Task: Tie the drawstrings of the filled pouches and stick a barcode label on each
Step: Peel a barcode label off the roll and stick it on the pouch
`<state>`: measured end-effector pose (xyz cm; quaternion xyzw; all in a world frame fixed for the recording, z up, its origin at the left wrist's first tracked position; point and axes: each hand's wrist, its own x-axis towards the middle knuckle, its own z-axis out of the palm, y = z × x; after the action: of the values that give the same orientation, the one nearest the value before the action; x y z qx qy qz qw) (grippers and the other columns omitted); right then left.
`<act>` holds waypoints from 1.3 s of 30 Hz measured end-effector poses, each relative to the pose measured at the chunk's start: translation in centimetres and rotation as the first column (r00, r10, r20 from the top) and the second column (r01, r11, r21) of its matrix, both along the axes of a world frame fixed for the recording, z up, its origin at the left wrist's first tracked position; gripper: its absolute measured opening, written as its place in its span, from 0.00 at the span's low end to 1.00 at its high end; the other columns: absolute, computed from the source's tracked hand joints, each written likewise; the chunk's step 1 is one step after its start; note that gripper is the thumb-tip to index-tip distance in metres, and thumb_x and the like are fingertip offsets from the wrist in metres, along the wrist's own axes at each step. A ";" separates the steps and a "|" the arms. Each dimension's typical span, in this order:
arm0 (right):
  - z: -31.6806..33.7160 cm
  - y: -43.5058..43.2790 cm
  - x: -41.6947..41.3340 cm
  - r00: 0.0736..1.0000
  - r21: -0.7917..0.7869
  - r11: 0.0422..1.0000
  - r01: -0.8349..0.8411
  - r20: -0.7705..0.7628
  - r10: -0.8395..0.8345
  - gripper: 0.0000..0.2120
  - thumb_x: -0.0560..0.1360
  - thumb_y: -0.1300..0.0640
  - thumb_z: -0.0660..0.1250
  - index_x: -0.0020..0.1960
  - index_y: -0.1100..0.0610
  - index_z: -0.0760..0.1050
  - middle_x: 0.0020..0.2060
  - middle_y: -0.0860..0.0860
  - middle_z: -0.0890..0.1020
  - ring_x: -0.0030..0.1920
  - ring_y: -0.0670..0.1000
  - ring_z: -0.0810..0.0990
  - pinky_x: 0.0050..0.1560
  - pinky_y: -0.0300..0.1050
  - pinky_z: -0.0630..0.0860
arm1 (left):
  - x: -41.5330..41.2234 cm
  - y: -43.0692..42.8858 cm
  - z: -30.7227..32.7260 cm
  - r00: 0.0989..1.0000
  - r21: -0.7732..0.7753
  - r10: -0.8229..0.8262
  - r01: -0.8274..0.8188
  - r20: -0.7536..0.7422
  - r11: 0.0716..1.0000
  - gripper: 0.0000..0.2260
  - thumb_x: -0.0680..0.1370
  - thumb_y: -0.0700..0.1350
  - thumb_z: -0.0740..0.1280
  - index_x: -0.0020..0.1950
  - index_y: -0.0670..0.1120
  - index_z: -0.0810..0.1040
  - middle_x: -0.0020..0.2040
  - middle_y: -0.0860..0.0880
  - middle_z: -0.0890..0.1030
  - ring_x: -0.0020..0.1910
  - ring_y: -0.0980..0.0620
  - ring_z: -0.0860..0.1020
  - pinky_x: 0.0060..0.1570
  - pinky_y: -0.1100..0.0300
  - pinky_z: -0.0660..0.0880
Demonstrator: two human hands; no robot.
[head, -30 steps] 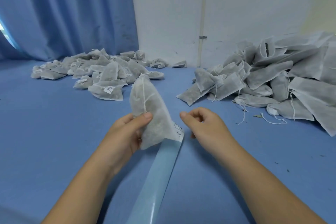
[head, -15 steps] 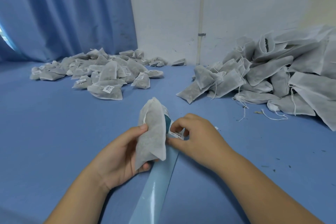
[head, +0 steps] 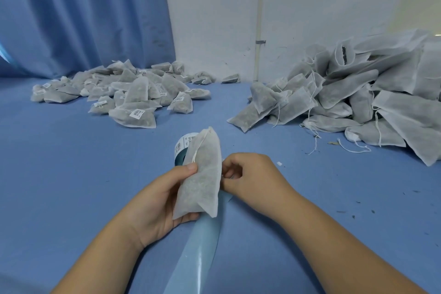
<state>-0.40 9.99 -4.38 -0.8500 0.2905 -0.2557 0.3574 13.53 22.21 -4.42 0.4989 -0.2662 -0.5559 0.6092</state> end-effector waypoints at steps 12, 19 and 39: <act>-0.1 -0.3 0.0 0.999 0.067 0.998 0.014 0.033 -0.017 0.05 0.68 0.55 0.76 0.42 0.49 0.81 0.35 0.45 0.81 0.33 0.37 0.76 0.38 0.27 0.72 | 0.4 -0.2 -0.4 0.999 0.023 0.021 -0.020 -0.040 1.000 0.13 0.67 0.50 0.74 0.49 0.46 0.87 0.48 0.44 0.84 0.41 0.50 0.82 0.43 0.55 0.81; 0.2 0.1 0.0 1.000 -0.043 0.999 -0.019 -0.012 0.019 0.05 0.69 0.54 0.73 0.38 0.47 0.78 0.34 0.44 0.79 0.34 0.39 0.75 0.41 0.34 0.73 | 0.4 -0.2 -0.5 0.997 0.017 0.000 0.002 -0.083 1.000 0.12 0.70 0.49 0.68 0.45 0.45 0.88 0.44 0.45 0.84 0.37 0.51 0.83 0.37 0.58 0.81; 0.4 -1.0 -0.5 0.997 0.162 0.984 -0.074 0.010 0.073 0.07 0.71 0.52 0.71 0.41 0.54 0.84 0.33 0.56 0.81 0.32 0.44 0.70 0.37 0.42 0.69 | 0.7 -0.3 -0.8 0.992 0.005 0.026 -0.026 -0.125 1.000 0.13 0.71 0.47 0.70 0.51 0.42 0.87 0.54 0.41 0.84 0.46 0.47 0.85 0.42 0.53 0.83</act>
<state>-0.94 9.00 -4.03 -0.8277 0.2780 -0.2196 0.4353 14.20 21.94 -5.17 0.4676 -0.2198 -0.5787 0.6310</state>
